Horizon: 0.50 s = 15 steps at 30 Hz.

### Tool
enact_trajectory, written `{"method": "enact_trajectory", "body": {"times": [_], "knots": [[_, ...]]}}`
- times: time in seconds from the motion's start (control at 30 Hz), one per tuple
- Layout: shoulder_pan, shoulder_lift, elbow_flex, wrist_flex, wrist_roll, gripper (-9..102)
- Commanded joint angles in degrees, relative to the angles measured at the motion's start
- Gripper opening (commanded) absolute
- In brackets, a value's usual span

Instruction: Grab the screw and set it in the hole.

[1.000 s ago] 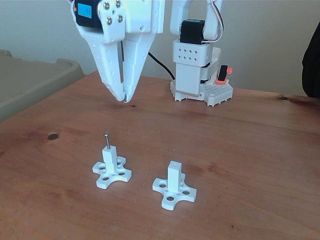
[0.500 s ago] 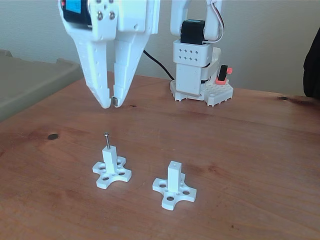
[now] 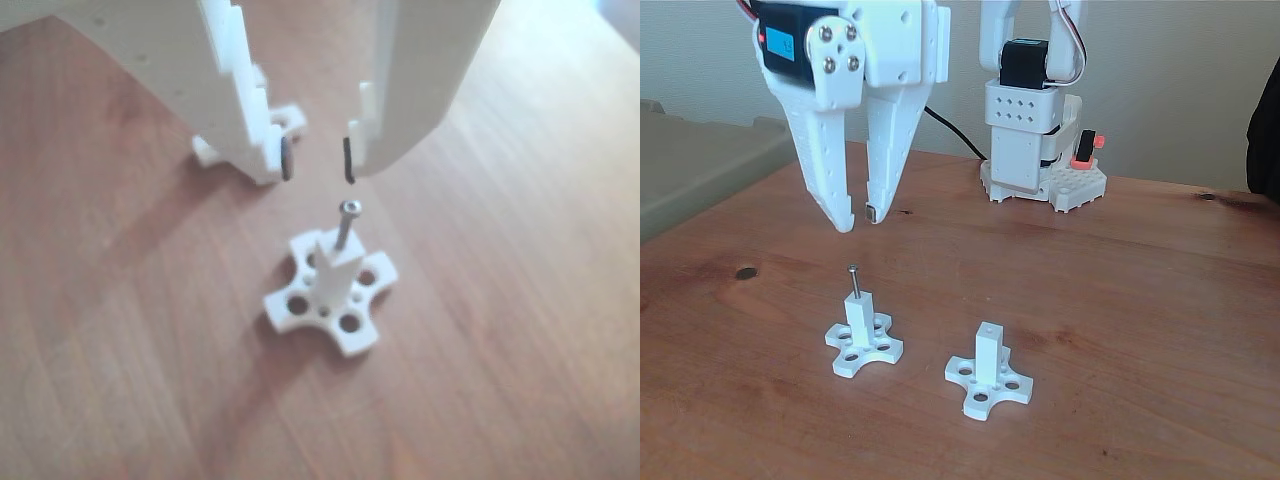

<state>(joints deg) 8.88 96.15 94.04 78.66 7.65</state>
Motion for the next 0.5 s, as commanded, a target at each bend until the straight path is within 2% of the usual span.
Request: {"method": "enact_trajectory", "body": {"times": [0.0,0.47], "knots": [[-0.4,0.5,-5.7,0.2,0.0,8],[-0.5,-3.2,-7.8,-1.1,-0.2,9]]}}
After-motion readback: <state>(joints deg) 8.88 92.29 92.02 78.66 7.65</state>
